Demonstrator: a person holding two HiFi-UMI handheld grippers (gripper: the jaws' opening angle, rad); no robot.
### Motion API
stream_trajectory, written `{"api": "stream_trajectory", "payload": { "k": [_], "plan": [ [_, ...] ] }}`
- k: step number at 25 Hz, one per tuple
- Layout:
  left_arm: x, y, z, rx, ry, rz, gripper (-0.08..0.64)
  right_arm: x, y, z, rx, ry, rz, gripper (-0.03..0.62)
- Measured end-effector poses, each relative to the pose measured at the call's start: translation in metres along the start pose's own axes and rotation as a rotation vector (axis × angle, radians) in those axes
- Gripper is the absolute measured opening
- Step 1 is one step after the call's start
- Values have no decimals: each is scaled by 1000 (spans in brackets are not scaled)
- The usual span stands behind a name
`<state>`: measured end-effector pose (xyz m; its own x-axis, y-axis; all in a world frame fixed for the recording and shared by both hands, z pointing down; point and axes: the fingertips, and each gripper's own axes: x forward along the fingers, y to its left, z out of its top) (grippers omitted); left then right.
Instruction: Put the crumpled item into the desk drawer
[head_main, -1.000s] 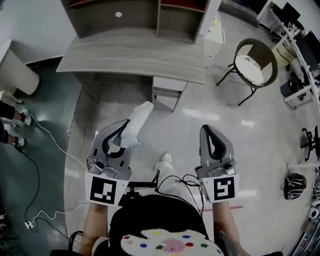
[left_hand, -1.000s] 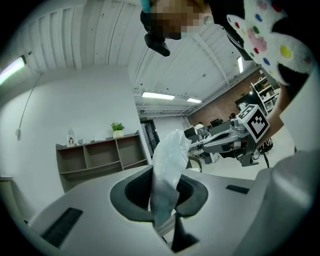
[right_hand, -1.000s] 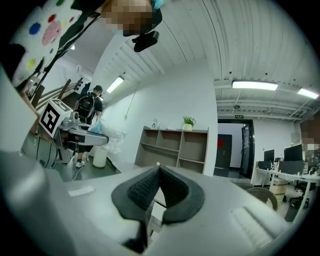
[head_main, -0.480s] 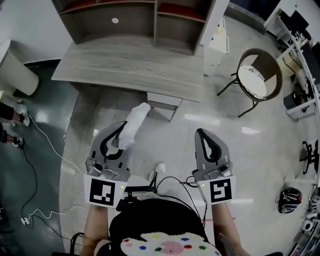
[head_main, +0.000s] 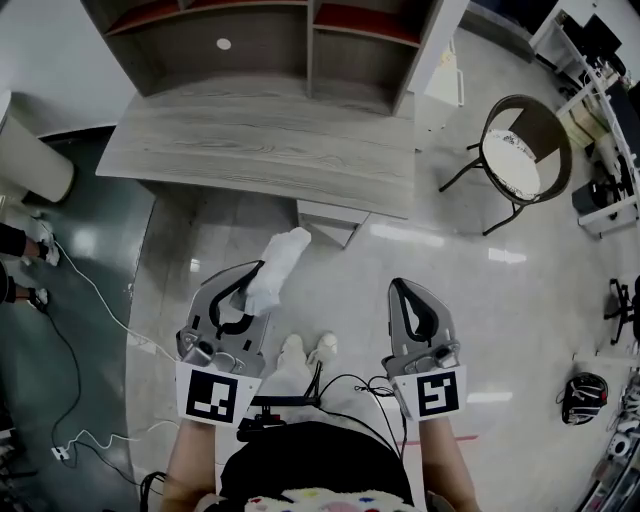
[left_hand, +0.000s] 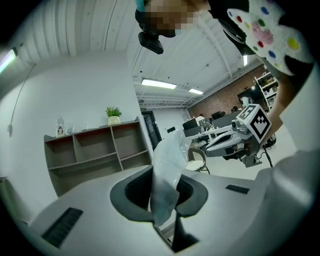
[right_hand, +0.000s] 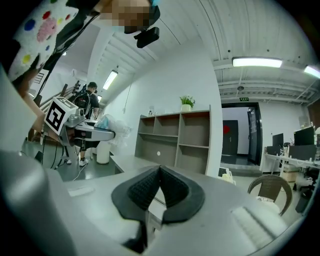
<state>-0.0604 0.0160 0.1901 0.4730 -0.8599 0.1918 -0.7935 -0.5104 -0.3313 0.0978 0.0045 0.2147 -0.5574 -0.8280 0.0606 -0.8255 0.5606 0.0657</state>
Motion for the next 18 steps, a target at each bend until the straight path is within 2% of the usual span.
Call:
{"api": "stream_trajectory", "payload": {
  "k": [10, 15, 18],
  "plan": [
    [27, 12, -31, -30, 27, -30, 49, 29, -9, -29, 19, 45, -26, 9],
    [39, 10, -62, -127, 53, -34, 49, 49, -6, -61, 45, 88, 6, 9],
    [50, 9, -83, -134, 66, -36, 49, 65, -6, -86, 55, 106, 36, 9]
  ]
}}
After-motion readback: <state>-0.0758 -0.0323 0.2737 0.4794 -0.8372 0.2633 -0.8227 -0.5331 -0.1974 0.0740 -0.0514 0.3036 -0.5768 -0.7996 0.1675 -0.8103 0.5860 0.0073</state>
